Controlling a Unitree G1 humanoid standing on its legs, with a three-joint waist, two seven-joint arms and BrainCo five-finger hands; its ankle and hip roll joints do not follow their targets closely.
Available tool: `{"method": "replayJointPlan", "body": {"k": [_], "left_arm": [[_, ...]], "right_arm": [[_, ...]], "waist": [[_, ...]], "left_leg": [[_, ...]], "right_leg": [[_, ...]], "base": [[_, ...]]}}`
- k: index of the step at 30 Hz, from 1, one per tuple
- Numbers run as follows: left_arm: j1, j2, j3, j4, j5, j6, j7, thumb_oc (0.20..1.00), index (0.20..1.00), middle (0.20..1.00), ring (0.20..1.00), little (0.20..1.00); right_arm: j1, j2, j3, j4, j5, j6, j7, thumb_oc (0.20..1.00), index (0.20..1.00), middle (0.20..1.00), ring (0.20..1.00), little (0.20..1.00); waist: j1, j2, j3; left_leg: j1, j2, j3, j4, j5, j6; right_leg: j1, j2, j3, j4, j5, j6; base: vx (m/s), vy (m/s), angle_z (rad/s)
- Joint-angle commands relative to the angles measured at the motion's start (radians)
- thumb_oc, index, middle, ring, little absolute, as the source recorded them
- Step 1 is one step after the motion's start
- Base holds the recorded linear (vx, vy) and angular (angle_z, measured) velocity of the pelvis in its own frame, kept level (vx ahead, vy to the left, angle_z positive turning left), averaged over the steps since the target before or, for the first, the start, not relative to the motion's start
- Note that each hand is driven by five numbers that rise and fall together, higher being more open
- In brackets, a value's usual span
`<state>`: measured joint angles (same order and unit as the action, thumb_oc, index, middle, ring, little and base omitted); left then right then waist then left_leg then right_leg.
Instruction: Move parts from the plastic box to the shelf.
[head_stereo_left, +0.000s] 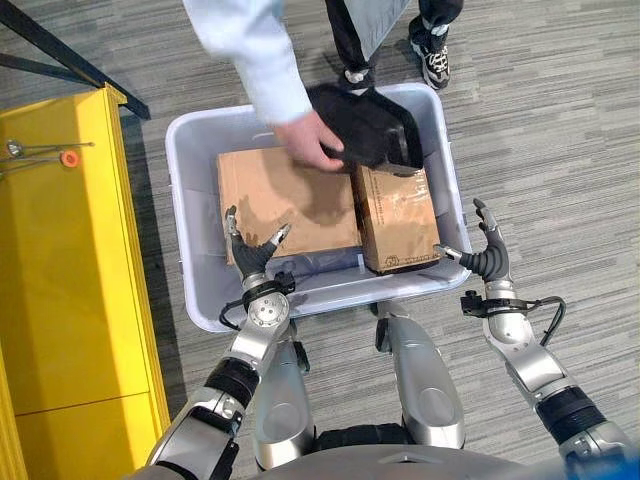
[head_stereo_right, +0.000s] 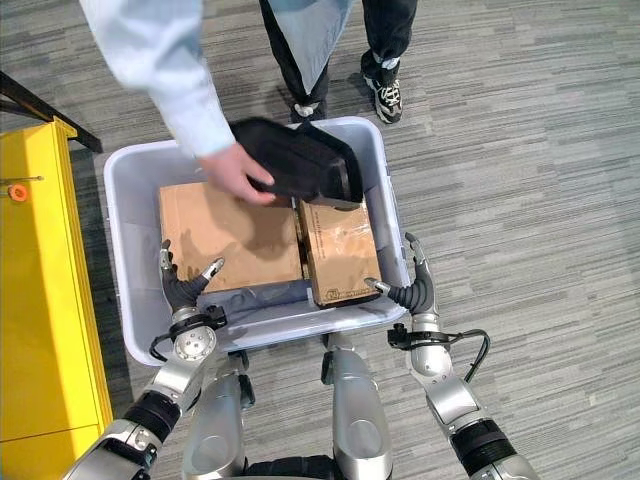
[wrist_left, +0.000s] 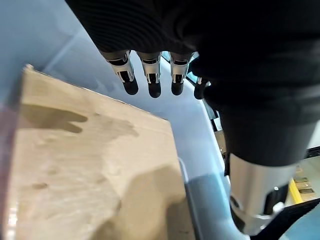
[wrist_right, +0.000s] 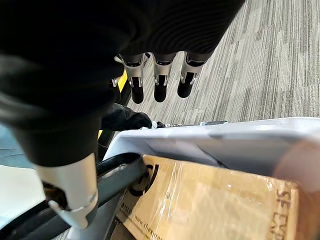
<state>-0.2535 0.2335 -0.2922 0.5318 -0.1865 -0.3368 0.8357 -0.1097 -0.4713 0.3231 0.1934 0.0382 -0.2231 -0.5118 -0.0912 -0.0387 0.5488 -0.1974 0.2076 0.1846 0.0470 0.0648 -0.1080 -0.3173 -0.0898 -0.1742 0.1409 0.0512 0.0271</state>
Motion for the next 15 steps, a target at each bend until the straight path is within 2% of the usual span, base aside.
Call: {"method": "replayJointPlan", "body": {"k": [1,15], "left_arm": [[0.015,0.005,0.04,-0.054,-0.005,-0.042,0.016,1.0,1.0,1.0,1.0,1.0],[0.137,0.02,0.029,-0.131,-0.056,-0.054,-0.1,1.0,1.0,1.0,1.0,1.0]], "right_arm": [[0.04,-0.006,-0.039,-0.066,-0.009,-0.018,-0.003,1.0,1.0,1.0,1.0,1.0],[0.09,-0.013,-0.062,-0.077,-0.018,-0.023,0.008,1.0,1.0,1.0,1.0,1.0]], "waist": [[0.006,-0.018,-0.033],[0.032,0.002,-0.059]], "left_leg": [[-0.078,0.016,-0.006,0.054,0.057,0.003],[-0.022,0.007,-0.021,0.022,0.059,0.004]], "right_leg": [[0.054,-0.04,-0.02,0.031,-0.052,0.036],[0.122,-0.047,-0.039,0.007,-0.059,0.034]], "base": [[0.0,0.0,0.0],[0.01,-0.008,0.01]]}}
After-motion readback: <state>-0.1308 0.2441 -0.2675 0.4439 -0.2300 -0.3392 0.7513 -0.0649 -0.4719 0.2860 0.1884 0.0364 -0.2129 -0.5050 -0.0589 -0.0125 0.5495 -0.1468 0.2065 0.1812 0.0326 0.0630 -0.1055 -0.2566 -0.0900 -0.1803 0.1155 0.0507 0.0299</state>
